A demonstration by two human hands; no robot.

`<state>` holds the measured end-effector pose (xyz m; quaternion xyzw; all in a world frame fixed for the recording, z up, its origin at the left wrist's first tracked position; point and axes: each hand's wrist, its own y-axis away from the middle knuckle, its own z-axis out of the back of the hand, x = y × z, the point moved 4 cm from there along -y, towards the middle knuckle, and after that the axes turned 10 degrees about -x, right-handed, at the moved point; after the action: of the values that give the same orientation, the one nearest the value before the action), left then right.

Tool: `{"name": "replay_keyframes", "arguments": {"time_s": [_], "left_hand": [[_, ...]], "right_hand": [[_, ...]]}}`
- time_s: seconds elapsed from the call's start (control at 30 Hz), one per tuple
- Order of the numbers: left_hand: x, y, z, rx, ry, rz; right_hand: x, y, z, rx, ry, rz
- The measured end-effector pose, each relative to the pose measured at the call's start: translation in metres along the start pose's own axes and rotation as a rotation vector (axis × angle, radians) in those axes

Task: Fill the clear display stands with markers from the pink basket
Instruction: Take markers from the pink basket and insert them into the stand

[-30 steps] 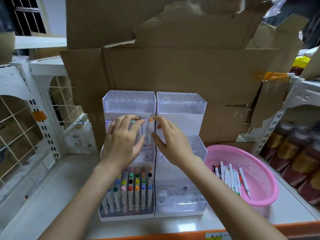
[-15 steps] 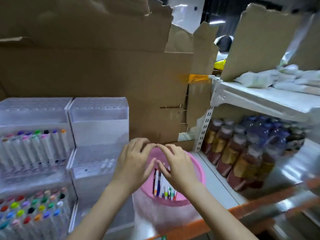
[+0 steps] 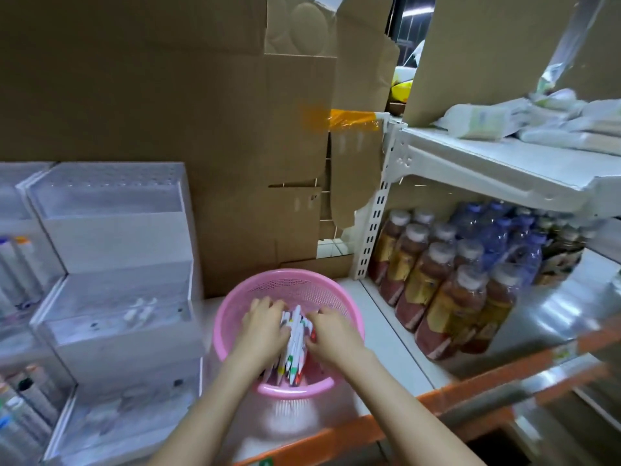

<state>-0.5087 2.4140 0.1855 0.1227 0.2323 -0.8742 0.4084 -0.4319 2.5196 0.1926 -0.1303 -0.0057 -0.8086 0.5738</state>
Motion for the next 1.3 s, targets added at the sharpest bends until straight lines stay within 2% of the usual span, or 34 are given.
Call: {"name": "replay_keyframes", "arguments": {"time_s": [0.23, 0.53, 0.63, 0.93, 1.3], "left_hand": [[0.01, 0.0, -0.009, 0.102, 0.04, 0.089], [0.006, 0.003, -0.006, 0.117, 0.108, 0.117], [0.011, 0.0, -0.005, 0.098, 0.182, 0.156], [0.006, 0.0, 0.015, -0.104, 0.409, 0.102], [0.0, 0.02, 0.071, -0.301, 0.491, -0.042]], "right_hand": [[-0.01, -0.007, -0.006, 0.096, 0.09, -0.096], [-0.013, -0.015, -0.007, 0.094, -0.047, -0.166], [-0.016, -0.019, -0.012, 0.037, -0.127, -0.188], [-0.012, -0.015, 0.006, -0.16, -0.391, -0.109], [0.028, 0.01, 0.044, -0.373, -0.631, -0.006]]}}
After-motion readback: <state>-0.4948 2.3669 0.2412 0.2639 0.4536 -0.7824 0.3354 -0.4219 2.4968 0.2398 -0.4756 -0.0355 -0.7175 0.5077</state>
